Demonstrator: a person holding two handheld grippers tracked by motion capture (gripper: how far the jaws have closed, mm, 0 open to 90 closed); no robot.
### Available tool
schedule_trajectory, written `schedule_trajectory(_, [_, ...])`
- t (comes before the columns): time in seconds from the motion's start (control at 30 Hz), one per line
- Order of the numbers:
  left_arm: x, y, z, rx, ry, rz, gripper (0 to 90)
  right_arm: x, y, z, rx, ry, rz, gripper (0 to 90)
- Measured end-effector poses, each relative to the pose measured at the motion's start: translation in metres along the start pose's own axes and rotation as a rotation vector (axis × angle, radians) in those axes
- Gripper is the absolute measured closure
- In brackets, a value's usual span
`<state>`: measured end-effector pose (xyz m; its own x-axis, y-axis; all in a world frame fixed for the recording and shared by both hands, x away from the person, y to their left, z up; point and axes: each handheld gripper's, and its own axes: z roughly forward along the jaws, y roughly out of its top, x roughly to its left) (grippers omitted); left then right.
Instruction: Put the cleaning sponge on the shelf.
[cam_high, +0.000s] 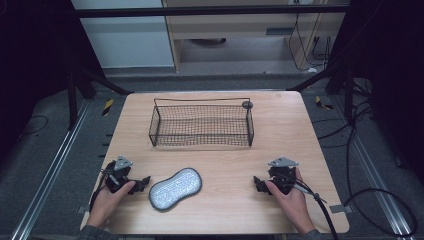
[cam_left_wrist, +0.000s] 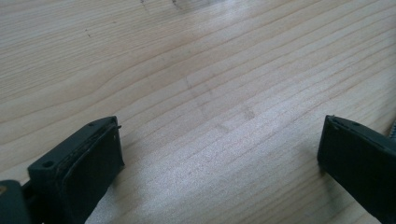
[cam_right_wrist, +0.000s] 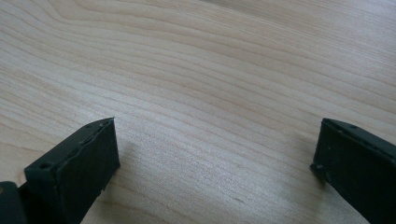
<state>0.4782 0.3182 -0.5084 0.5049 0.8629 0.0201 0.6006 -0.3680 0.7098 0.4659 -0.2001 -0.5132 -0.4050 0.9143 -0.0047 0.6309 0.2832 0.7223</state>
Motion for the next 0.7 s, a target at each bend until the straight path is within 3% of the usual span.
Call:
schedule_trajectory(0.13, [0.002,0.000,-0.001,0.009,-0.020,0.012,0.0,0.000,0.002,0.002,0.001,0.004,0.000,0.3])
schedule_trajectory(0.27, [0.000,0.005,-0.007,0.016,-0.038,-0.015,4.5,-0.001,0.002,0.002,0.001,0.005,-0.004,0.4])
schedule_trajectory(0.4, [-0.007,0.008,-0.013,0.020,-0.035,0.023,4.5,0.000,0.002,0.002,0.001,0.007,-0.003,0.4])
schedule_trajectory(0.43, [-0.011,0.011,-0.018,0.017,-0.047,0.050,4.7,0.000,0.002,0.002,0.000,0.007,-0.003,0.4])
schedule_trajectory(0.57, [-0.018,0.018,-0.026,0.013,-0.047,0.070,4.4,0.000,0.000,0.000,0.001,0.006,-0.007,0.4])
schedule_trajectory(0.7, [-0.031,0.032,-0.038,0.017,-0.070,0.142,4.5,0.000,0.000,0.000,0.000,0.005,-0.005,0.4])
